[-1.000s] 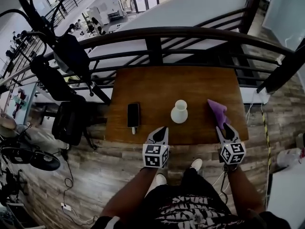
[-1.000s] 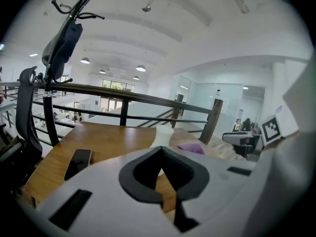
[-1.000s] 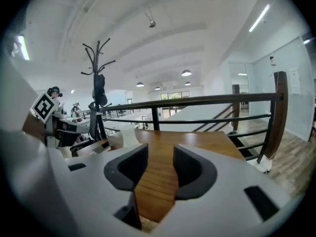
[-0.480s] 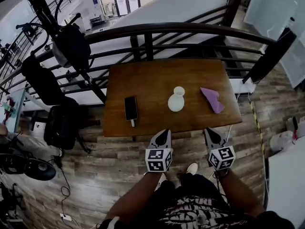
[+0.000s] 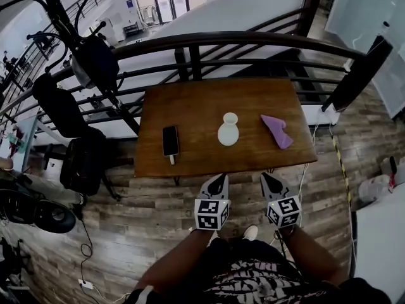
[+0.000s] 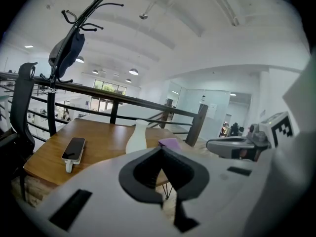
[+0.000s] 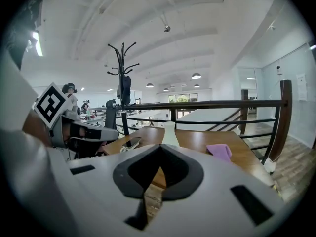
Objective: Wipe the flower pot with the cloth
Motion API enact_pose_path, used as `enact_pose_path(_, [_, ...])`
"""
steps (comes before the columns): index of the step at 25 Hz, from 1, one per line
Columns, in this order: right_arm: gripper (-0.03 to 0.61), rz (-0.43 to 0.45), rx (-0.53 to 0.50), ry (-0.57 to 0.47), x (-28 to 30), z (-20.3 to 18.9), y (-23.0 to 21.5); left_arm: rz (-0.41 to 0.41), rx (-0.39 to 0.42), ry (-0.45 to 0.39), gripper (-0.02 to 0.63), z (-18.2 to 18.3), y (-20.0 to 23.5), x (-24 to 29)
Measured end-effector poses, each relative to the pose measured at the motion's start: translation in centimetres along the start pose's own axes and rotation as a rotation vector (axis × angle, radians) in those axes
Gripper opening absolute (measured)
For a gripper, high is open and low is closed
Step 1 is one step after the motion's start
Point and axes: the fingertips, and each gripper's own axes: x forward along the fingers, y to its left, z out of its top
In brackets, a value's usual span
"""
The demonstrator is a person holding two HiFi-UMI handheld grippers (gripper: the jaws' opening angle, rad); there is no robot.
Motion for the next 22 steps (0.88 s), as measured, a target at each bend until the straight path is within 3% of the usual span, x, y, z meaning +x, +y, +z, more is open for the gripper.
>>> enact_pose_path(22, [-0.002, 0.058, 0.006, 0.002, 0.0, -0.4, -1.9, 0.088, -0.011, 0.010, 0.002, 0.4, 0.2, 1.1])
